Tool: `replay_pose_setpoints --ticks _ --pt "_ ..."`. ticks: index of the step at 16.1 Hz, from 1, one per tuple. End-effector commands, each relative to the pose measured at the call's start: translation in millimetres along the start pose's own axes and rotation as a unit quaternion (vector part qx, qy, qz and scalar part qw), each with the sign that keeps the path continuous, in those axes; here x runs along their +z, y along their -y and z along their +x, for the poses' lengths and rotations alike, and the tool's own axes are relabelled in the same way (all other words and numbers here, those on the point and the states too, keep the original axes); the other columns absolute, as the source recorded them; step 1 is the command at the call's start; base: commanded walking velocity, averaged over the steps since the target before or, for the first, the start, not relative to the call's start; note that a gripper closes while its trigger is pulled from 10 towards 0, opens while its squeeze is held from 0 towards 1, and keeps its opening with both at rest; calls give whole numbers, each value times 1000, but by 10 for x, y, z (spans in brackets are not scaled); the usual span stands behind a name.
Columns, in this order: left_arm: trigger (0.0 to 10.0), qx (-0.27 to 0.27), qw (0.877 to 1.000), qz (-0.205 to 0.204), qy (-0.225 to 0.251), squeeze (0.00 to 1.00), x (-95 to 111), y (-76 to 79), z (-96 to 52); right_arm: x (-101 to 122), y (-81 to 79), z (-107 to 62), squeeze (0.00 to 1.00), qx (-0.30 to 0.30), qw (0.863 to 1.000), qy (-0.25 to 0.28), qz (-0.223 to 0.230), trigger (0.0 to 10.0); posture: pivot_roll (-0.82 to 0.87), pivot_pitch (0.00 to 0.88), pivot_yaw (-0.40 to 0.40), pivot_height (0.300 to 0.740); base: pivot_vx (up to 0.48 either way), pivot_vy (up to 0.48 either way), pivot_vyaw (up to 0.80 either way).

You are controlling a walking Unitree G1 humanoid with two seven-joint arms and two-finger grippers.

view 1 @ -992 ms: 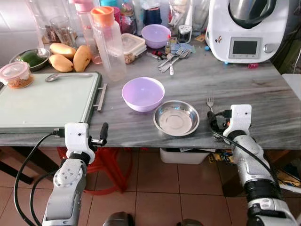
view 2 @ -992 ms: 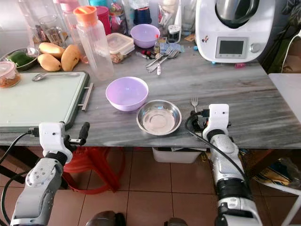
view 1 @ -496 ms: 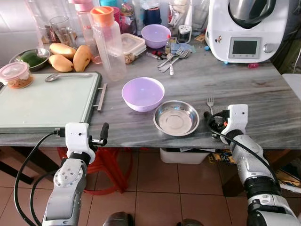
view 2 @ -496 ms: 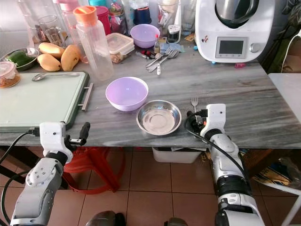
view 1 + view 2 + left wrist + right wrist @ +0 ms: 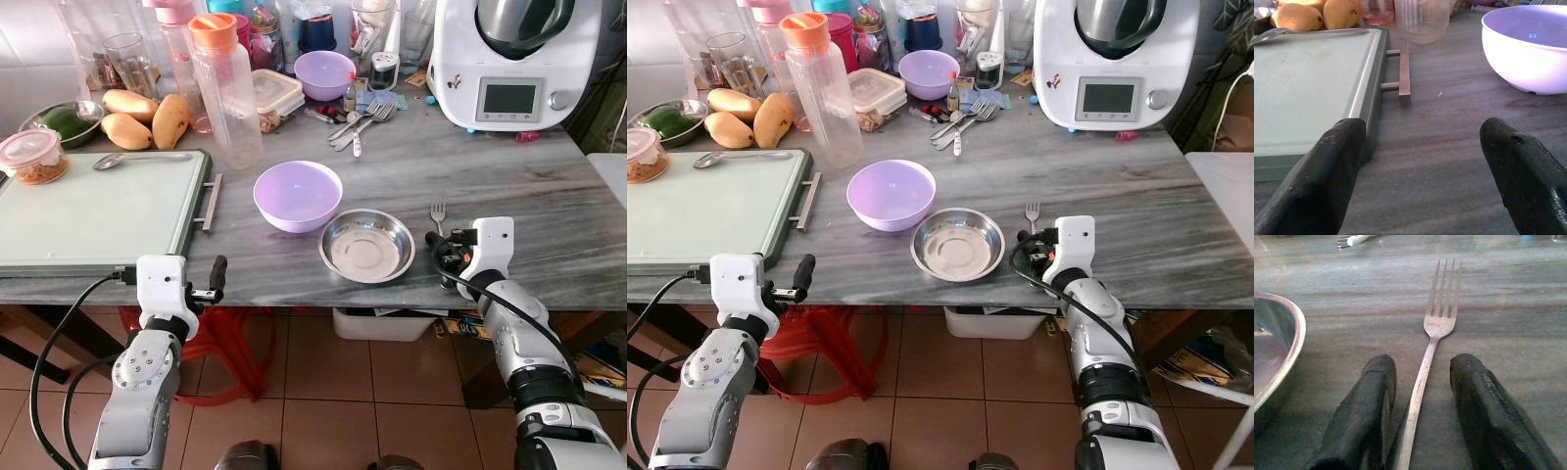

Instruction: Setting the table

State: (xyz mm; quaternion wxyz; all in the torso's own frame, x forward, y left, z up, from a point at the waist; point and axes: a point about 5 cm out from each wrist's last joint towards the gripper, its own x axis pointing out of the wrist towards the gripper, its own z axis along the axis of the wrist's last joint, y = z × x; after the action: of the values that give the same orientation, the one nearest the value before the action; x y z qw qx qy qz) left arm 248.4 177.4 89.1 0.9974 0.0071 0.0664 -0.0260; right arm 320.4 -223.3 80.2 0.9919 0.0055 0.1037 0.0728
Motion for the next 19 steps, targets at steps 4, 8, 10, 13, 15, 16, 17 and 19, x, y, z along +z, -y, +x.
replay_pose_setpoints --ticks 4,8,10,13,15,16,17,19 --pt "10000 1 1000 8 4 0 30 -7 12 -180 -15 -41 0 -1 999 -37 16 0 20 28 76 740 0 0 0" --pt "10000 1 1000 7 3 0 25 0 18 -208 -41 -51 0 4 998 -47 30 0 17 28 73 740 0 0 0" --pt "10000 1 1000 6 3 0 24 5 20 -225 -66 -57 0 13 998 -50 35 0 15 27 73 740 0 0 0" --pt "10000 1 1000 5 3 0 22 10 19 -249 -93 -72 0 20 998 -55 34 0 13 27 72 740 0 0 0" --pt "10000 1 1000 5 2 0 21 13 18 -254 -163 -80 0 45 997 -58 34 0 12 28 72 740 0 0 0" --pt "10000 0 1000 5 2 0 19 15 16 -257 -166 -83 0 45 997 -58 32 0 13 28 71 740 0 0 0" --pt "10000 1 1000 5 2 0 17 16 15 -256 -161 -85 0 42 997 -58 32 0 12 29 69 740 0 0 0" --pt "10000 1 1000 5 1 0 14 17 14 -250 -158 -87 0 40 997 -57 31 0 12 29 69 740 0 0 0"
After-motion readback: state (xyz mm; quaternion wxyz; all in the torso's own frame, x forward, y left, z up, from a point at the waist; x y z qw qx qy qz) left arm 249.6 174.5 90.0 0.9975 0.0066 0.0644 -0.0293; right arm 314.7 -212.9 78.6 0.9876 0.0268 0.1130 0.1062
